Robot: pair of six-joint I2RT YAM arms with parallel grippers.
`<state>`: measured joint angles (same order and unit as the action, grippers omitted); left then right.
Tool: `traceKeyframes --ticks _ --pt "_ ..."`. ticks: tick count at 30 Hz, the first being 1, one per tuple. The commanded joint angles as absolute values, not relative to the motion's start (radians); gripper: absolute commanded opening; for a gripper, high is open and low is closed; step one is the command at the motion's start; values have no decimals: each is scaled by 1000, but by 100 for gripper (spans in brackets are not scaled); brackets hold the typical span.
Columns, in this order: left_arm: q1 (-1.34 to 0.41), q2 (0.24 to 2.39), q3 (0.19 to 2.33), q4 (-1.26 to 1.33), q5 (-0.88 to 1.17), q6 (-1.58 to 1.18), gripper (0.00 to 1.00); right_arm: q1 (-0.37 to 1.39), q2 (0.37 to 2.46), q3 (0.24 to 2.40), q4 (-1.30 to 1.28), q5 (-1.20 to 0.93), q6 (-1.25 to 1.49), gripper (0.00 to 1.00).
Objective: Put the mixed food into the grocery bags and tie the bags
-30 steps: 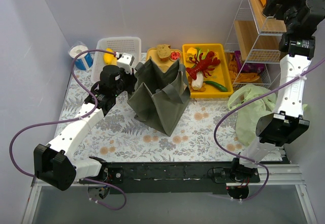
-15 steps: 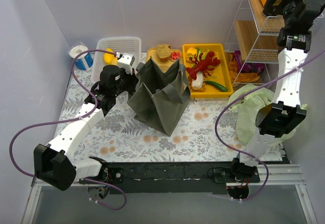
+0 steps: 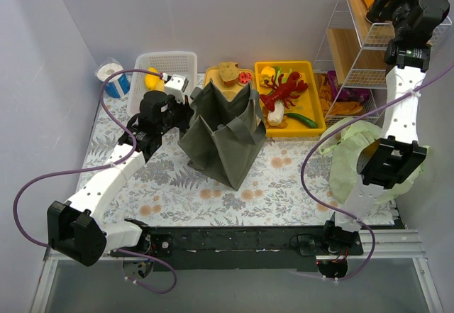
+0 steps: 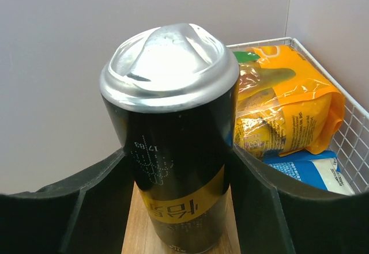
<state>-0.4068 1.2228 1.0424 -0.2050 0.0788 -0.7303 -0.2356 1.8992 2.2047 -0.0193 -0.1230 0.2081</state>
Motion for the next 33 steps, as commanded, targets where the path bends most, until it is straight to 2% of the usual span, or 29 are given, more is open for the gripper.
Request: traceKeyframes --ticks 1,4,7,12,33 --pt "-407 1230 1023 -232 94 -729 0 -239 1844 2152 98 -130 207 41" --pt "-407 1230 1025 -232 100 -730 0 -239 1784 2103 174 -133 212 32" --pt "-407 1226 1025 -232 104 -730 0 -239 1728 2039 268 -141 224 29" --pt "-407 1224 1026 -232 109 -730 0 -238 1649 1977 393 -138 239 29" --pt "-407 1213 1026 -227 141 -741 0 -236 1625 2111 535 -276 308 22"
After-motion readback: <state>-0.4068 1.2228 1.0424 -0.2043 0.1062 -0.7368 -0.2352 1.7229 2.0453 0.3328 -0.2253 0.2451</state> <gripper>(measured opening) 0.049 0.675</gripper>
